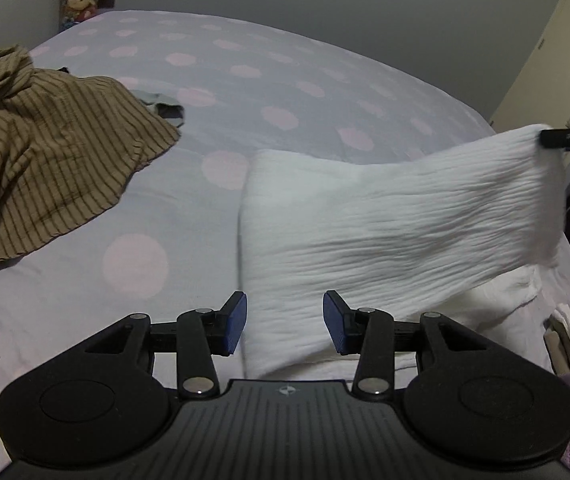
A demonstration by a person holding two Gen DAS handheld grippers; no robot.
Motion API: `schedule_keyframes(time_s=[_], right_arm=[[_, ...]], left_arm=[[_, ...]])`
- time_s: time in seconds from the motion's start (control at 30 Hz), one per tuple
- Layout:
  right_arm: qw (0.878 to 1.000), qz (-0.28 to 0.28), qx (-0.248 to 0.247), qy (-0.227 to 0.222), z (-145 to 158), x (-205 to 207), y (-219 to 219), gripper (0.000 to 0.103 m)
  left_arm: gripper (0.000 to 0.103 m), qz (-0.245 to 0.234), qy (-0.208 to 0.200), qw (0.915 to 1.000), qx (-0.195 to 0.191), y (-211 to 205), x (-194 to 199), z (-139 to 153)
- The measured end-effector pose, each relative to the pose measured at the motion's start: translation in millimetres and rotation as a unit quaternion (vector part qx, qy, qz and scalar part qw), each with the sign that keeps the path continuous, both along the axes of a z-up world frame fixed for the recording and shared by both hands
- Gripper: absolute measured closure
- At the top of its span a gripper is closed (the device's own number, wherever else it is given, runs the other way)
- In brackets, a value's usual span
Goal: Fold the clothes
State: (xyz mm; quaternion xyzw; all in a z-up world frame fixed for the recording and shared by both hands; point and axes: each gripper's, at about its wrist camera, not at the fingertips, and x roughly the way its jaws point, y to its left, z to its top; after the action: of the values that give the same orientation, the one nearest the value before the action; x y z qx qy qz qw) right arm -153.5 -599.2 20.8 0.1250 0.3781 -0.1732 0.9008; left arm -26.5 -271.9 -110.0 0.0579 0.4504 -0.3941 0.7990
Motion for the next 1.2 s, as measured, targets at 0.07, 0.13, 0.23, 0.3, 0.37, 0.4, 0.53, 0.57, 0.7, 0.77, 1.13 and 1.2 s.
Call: schedule_keyframes(time_s=[0.07, 0.13, 0.23, 0.3, 0.37, 0.4, 0.53, 0.57, 0.7, 0.77, 1.13, 1.2], right_arm=[[1.0, -0.011, -0.013, 0.012, 7.0, -12.5, -19.0, 0.095], [0.999, -0.026, -0.023, 0.025, 10.2, -25.2, -40.6, 0.095], [0.997, -0.052, -0.036, 0.045, 10.0, -43.9, -73.7, 0.095], [0.994, -0.075, -0.043, 0.061, 4.2, -57.0, -99.9, 0.095], [0.992, -0.095, -0.044, 0.072, -6.2, -67.7, -124.6, 0.095], [0.991, -0.104, -0.042, 0.077, -12.5, -71.8, -136.2, 0.095], [0.986, -0.13, -0.011, 0.108, -59.0, -78.0, -179.1, 0.095], [0.984, -0.137, -0.005, 0.117, -73.4, -78.3, -188.0, 0.095], [0.977, -0.161, 0.017, 0.137, -119.2, -84.7, -215.0, 0.095], [0.975, -0.172, 0.027, 0.139, -138.4, -87.1, -221.9, 0.095], [0.975, -0.196, 0.076, 0.069, -155.1, -134.3, -224.7, 0.029], [0.976, -0.191, 0.079, 0.07, -158.0, -146.5, -218.6, 0.029]], left_arm=[[0.063, -0.006, -0.002, 1.0, 0.001, -3.6, -2.6, -0.9], [0.063, -0.009, -0.004, 1.0, 0.001, -8.8, -2.7, -2.1], [0.063, -0.014, 0.001, 0.9999, 0.009, -17.8, -1.7, -7.4], [0.062, -0.017, 0.005, 0.9997, 0.017, -24.6, -1.1, -12.4], [0.062, -0.021, 0.009, 0.9994, 0.025, -31.5, -0.8, -18.3], [0.062, -0.022, 0.015, 0.9993, 0.026, -35.1, -0.2, -21.7], [0.062, -0.024, 0.048, 0.9983, 0.023, -51.8, 3.9, -34.8], [0.061, -0.025, 0.055, 0.9979, 0.022, -55.9, 5.0, -37.6], [0.058, -0.024, 0.071, 0.9967, 0.029, -74.5, 8.7, -48.4], [0.057, -0.019, 0.083, 0.9959, 0.031, -83.8, 11.1, -54.9], [0.054, 0.021, 0.136, 0.9903, 0.018, -86.7, 17.6, -76.2], [0.053, 0.027, 0.151, 0.988, 0.018, -84.6, 17.2, -82.5]])
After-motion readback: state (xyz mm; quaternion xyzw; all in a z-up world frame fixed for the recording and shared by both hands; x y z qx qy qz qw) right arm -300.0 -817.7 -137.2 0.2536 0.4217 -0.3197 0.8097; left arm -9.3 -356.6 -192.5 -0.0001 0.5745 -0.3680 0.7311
